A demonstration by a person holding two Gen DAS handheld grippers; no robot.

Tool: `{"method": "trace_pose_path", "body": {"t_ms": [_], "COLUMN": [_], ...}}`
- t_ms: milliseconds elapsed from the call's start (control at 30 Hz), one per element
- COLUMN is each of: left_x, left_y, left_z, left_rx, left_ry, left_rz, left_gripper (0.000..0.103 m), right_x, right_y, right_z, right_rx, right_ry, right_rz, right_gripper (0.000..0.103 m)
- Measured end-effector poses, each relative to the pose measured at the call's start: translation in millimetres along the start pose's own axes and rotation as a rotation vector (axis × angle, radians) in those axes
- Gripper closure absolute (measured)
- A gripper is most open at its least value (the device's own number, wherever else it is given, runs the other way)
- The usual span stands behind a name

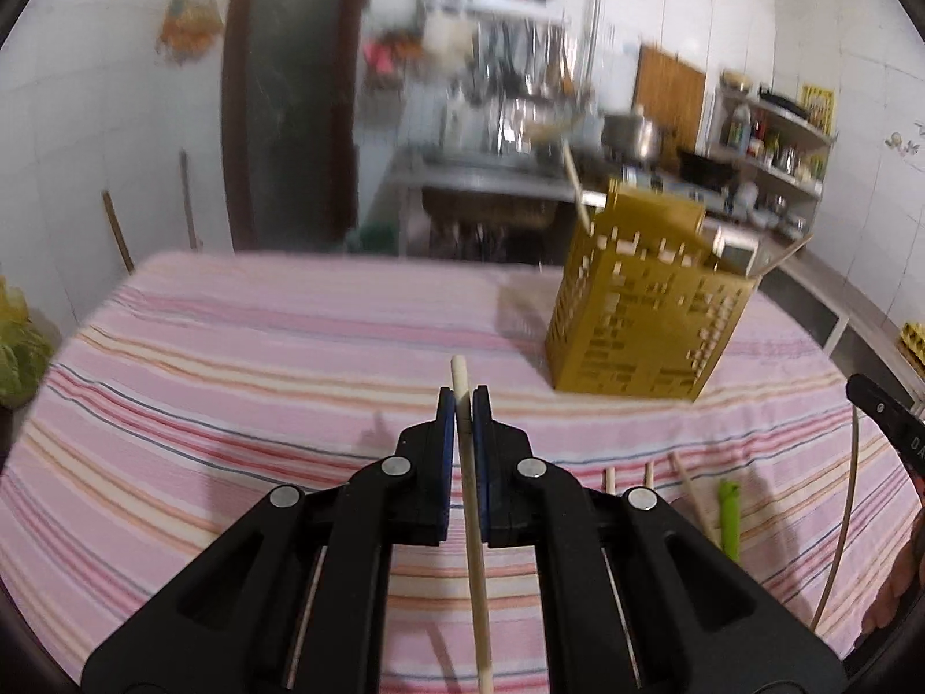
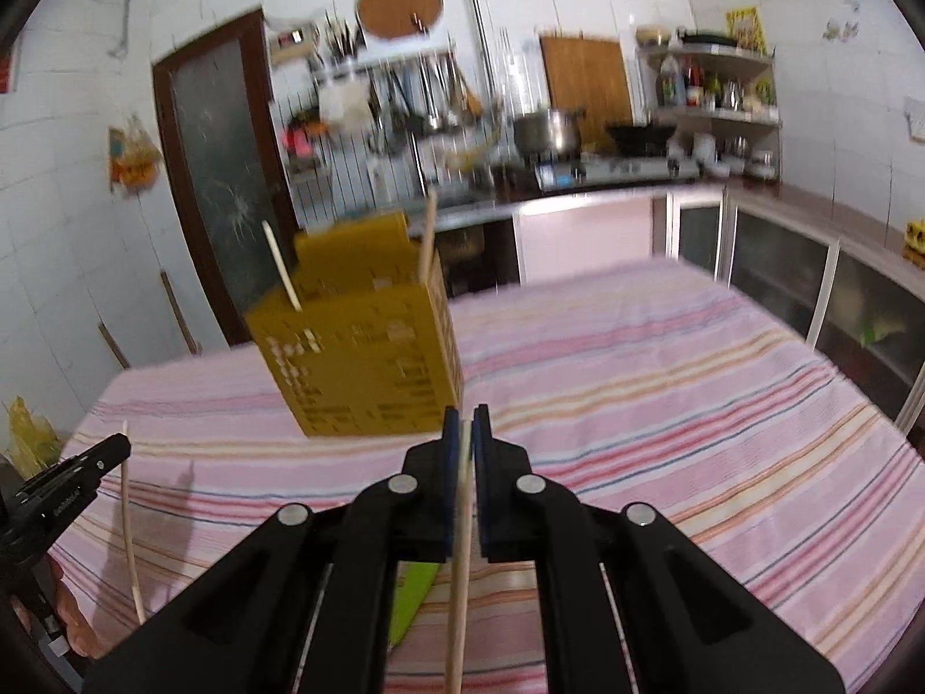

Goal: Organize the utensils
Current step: 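Lift both chopsticks upright and carry them above the yellow holder, then open and reclose the left tool on its chopstick while the right tool holds its own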

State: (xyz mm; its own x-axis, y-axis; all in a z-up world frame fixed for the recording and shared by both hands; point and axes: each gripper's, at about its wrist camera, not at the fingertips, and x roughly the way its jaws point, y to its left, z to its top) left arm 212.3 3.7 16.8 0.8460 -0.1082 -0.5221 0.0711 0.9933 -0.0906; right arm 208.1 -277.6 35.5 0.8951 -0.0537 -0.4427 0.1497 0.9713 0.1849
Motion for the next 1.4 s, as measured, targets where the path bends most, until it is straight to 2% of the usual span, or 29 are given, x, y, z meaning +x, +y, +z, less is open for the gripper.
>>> {"method": "trace_pose_path", "body": {"t_ms": [233,400,600,800,1400], "left_x": [-63.1,-88.3,-100.6,-105.4,-83.8], "left_y": [7.2,4.9,6.5,2.3,-11.3], "left_z": [-12.0,-22.2,-23.3,-18.6,20.1], "left_rx": [0.002,0.03,0.013,0.004,0.015], "left_ry": [-0.153,-0.233,-0.264,-0.297,-0.342], "left_rz": [0.024,0.057,0.051,0.04,0.007], "left_gripper": [0.098,0.098,0.098,0.098,0.101], "right_x": [-55.9,-84.4,-99.0,-109.2,-86.0], "right_y": [6.8,14.5,18.3,20.6,35.9], "right_z": [-6.8,-15.0,-23.6,-16.1,19.9], "right_rx": [-0.031,-0.065,-0.088,-0.089,-0.141], "right_ry": [-0.153,-0.208,-0.241,-0.274,-0.338], "right_rz": [0.013,0.026,0.013,0.023,-0.012], "right_gripper": [0.098,0.098,0.098,0.098,0.098]}}
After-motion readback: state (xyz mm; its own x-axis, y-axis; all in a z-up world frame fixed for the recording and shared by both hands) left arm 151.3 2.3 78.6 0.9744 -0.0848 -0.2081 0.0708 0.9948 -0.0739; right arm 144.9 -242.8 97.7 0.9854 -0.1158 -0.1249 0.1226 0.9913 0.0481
